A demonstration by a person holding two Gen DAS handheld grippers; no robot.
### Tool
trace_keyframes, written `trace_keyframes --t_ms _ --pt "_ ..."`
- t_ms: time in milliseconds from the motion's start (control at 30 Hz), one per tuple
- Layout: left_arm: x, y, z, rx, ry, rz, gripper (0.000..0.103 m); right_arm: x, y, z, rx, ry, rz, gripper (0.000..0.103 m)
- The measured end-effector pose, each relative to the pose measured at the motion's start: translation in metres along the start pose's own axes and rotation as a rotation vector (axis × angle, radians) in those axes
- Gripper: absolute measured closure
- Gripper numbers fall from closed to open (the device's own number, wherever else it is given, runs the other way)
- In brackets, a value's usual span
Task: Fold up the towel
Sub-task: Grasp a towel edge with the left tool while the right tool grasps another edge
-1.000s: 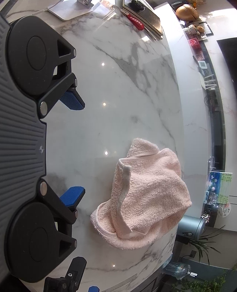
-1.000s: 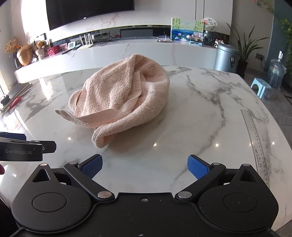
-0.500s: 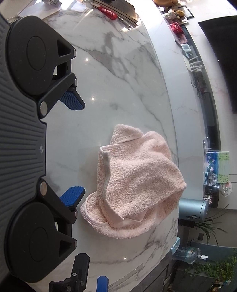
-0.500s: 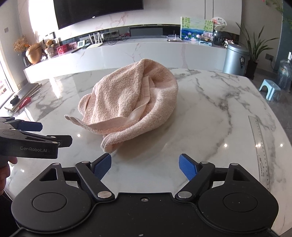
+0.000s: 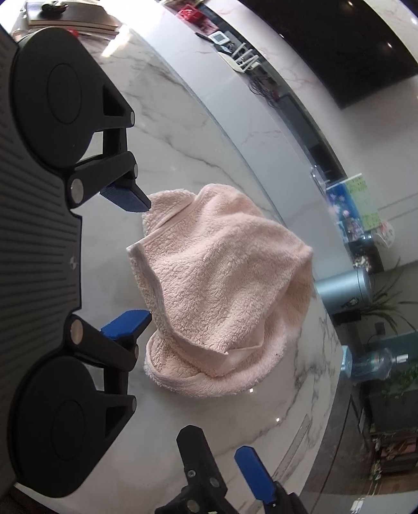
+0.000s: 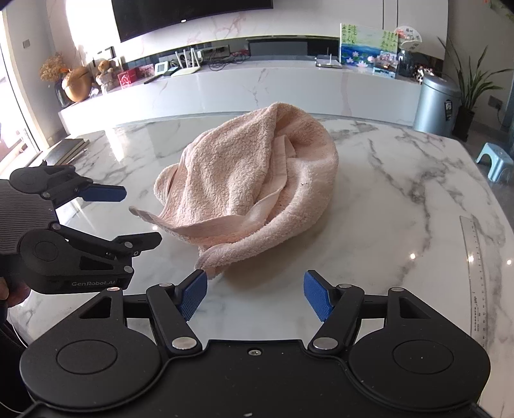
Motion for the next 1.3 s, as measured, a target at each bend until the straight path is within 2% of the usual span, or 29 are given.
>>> trace_keyframes --t_ms 67,200,233,500,633,800,1000,1067,1167,1300 --pt "0.005 0.003 0.005 0.061 0.003 0.001 0.046 0.003 0.001 -0.001 0.005 0.009 -0.009 0.041" --pt "0.015 0.006 0.015 0.137 -0.011 -0.01 0.066 0.006 0.004 -0.006 0.01 0.019 -0.017 0.041" --pt "0.018 0.007 0.016 0.141 -0.017 -0.016 0.071 0.007 0.004 -0.007 0.012 0.022 -0.018 0.041" --pt "0.029 0.007 0.016 0.122 -0.057 -0.028 0.092 0.014 0.009 -0.017 0.023 0.042 -0.033 0.044" --pt "0.026 0.006 0.01 0.102 -0.084 -0.036 0.097 0.02 0.014 -0.018 0.025 0.052 -0.042 0.044" --pt "0.018 0.005 -0.002 0.078 -0.091 -0.037 0.098 0.027 0.015 -0.021 0.054 0.07 -0.057 0.048" --pt "0.007 0.009 -0.019 0.042 -0.084 -0.029 0.098 0.036 0.015 -0.024 0.075 0.059 -0.078 0.068" --pt "0.005 0.01 -0.023 0.035 -0.075 -0.028 0.098 0.035 0.014 -0.021 0.071 0.045 -0.081 0.09" --pt "0.002 0.011 -0.031 0.031 -0.058 -0.027 0.097 0.033 0.013 -0.017 0.064 0.024 -0.084 0.096" --pt "-0.001 0.013 -0.046 0.003 -0.027 -0.03 0.097 0.031 0.012 -0.011 0.056 -0.003 -0.089 0.097"
Point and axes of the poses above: each gripper's, at about its wrist camera, not at the fingertips, and x roughly the way its jaws point, z to its right, y to its top, the point moved 4 cm from there along x, roughly the way its jaws point, and after that the axes turned 6 degrees about -z, right-handed, at the moved point
